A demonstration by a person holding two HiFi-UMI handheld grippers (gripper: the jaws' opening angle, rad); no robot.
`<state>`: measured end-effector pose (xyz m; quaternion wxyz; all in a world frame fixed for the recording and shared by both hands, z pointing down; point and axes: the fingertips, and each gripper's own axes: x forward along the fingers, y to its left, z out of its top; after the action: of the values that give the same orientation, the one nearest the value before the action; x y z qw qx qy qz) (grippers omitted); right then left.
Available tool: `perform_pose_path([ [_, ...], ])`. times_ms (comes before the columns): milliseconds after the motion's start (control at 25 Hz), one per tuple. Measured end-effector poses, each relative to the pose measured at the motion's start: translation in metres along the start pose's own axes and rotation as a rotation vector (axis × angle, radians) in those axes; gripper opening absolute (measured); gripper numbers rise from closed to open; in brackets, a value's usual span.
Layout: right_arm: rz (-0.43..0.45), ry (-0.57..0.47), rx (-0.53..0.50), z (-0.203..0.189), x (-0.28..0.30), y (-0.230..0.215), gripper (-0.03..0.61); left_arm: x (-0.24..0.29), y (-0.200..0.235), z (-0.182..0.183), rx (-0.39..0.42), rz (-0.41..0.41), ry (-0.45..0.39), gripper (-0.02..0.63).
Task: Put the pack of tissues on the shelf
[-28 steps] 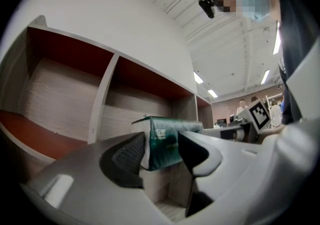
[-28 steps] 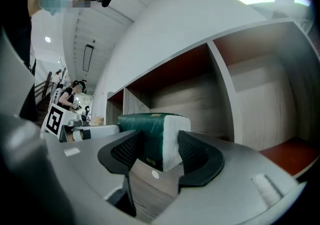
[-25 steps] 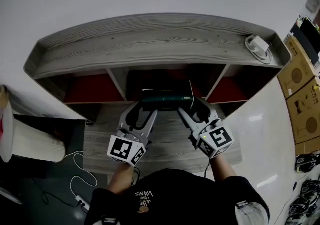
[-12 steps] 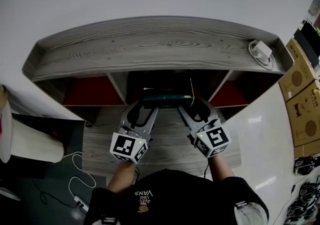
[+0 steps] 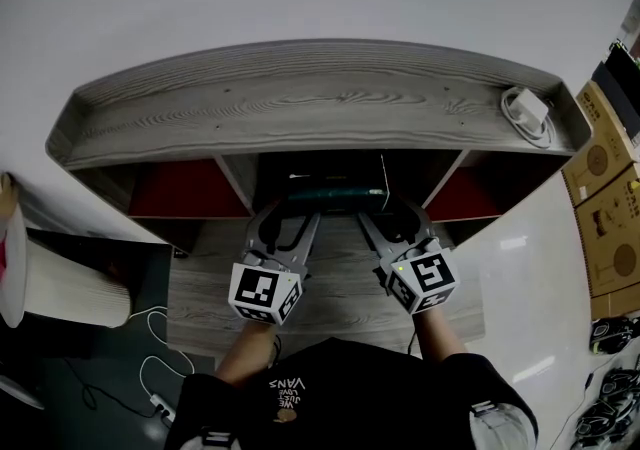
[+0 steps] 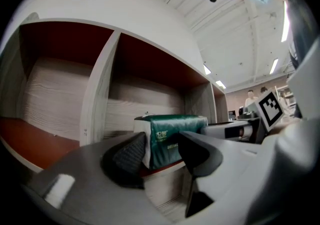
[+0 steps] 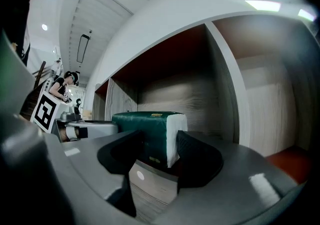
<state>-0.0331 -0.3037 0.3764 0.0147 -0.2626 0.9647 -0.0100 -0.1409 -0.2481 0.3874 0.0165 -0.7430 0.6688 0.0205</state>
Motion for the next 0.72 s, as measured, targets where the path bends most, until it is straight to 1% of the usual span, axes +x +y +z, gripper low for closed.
perform_pose_path([
  [240, 0.003, 0.005, 0.003, 0.000, 0.001, 0.000, 0.225, -0.001, 0.000, 0.000, -0.011, -0.012, -0.002, 0.236],
  [480, -0.009, -0.016, 0.021, 0.005, -0.009, 0.005, 0.225, -0.011, -0.004, 0.008, -0.017, -0.004, -0.041, 0.236],
  [520, -0.020, -0.027, 0.020, 0.007, -0.011, 0.005, 0.225, -0.013, -0.006, 0.009, -0.020, 0.000, -0.047, 0.236],
  [600, -0.061, -0.050, -0.002, 0.010, -0.017, 0.002, 0.225, -0.017, -0.007, 0.010, -0.001, 0.004, -0.044, 0.236],
  [720, -0.113, -0.050, -0.032, 0.010, -0.025, 0.002, 0.224, -0.024, -0.008, 0.007, 0.015, 0.022, -0.033, 0.236],
])
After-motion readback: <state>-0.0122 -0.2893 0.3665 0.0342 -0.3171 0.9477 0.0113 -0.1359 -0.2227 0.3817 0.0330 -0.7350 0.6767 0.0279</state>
